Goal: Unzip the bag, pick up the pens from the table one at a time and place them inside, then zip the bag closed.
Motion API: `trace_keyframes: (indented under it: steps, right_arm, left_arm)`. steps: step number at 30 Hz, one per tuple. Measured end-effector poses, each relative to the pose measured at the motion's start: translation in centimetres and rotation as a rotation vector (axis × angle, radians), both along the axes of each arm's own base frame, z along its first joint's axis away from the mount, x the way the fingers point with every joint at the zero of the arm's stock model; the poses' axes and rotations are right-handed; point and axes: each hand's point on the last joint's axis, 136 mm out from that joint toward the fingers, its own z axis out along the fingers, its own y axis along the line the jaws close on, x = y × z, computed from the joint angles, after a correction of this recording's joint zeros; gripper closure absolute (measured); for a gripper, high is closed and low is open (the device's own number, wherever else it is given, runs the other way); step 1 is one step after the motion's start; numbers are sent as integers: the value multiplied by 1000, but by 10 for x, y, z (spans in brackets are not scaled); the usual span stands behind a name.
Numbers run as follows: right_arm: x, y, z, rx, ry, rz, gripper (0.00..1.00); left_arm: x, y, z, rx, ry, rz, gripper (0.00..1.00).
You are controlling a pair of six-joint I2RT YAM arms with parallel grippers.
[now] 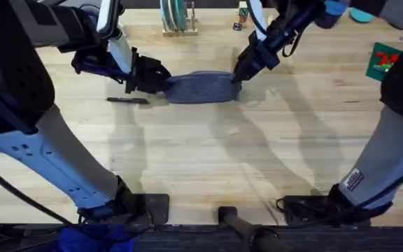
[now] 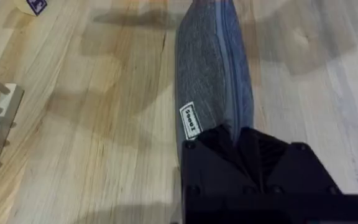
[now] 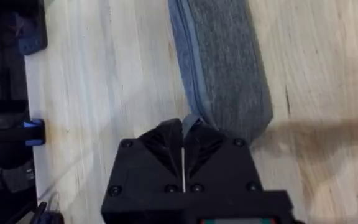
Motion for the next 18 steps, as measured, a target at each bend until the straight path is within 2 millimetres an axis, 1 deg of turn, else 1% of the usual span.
trace_keyframes:
  steps: [11, 18]
  right_arm:
    - [-1, 13, 0, 8, -27, 32, 971]
    - [-6, 22, 0, 8, -31, 56, 971]
  left_arm:
    - [0, 0, 0, 0, 0, 0, 960]
    - [0, 0, 0, 3, 1, -3, 960]
